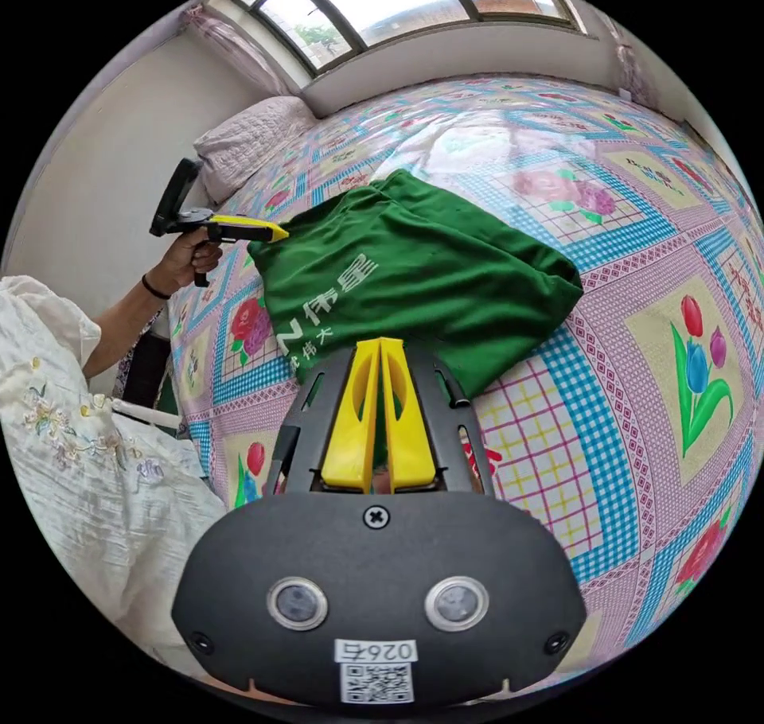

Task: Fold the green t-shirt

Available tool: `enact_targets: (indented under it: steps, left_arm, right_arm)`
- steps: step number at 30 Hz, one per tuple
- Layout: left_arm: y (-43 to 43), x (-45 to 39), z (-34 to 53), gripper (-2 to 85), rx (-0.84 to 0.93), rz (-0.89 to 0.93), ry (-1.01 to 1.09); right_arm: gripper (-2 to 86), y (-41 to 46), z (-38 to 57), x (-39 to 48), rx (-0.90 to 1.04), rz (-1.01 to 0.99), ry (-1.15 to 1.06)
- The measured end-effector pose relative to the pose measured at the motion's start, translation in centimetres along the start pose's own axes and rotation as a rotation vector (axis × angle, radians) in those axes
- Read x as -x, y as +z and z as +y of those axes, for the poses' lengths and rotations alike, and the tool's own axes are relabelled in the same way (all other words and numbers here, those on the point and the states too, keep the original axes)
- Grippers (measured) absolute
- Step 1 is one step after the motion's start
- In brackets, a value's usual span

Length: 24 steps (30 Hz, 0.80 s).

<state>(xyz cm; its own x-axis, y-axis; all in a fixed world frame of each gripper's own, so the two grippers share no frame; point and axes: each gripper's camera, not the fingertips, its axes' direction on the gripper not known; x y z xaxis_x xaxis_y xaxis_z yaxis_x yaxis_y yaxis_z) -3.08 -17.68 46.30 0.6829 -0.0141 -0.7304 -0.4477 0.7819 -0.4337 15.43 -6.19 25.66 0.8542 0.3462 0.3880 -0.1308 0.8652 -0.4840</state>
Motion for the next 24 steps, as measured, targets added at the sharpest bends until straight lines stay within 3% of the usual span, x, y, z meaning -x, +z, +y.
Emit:
enact_targets:
  steps: [3, 5, 10, 13, 15, 18, 24]
  left_arm:
    - [1.0, 2.5, 1.7, -0.8, 0.019, 0.151, -0.082]
    - [-0.7, 3.2, 3.5, -0.8, -0.087, 0.247, -0.167]
    - [-3.1, 0.9, 6.2, -0.8, -0.171, 0.172, -0.112]
    - [-1.1, 1.2, 5.8, -0.7, -0.067, 0.113, -0.084]
    - [0.6, 1.8, 5.6, -0.7, 0.021, 0.181, -0.102]
    - [-0.9, 1.3, 7.2, -0.8, -0.059, 0.193, -0.159]
    - [-5.7, -1.1, 13.5, -0.8, -0.295, 0.289, -0.225]
  right_arm:
    - [-0.9, 0.3, 2.0, 0.2, 0.029, 0.057, 0.035]
    - [-0.9, -0.6, 3.4, 0.4, 0.012, 0.066, 0.070]
    - [-0.9, -1.5, 5.3, 4.2, -0.037, 0.047, 0.008]
    - [-0.9, 0.1, 6.2, 6.3, 0.018, 0.046, -0.038]
    - [-0.9, 1.3, 7.2, 6.3, 0.070, 0.069, -0.018]
    - [-0.9, -0.2, 9.0, 6.6, 0.001, 0.052, 0.017]
    - [-0.8, -8.2, 14.1, 7.3, -0.427, -0.040, 0.087]
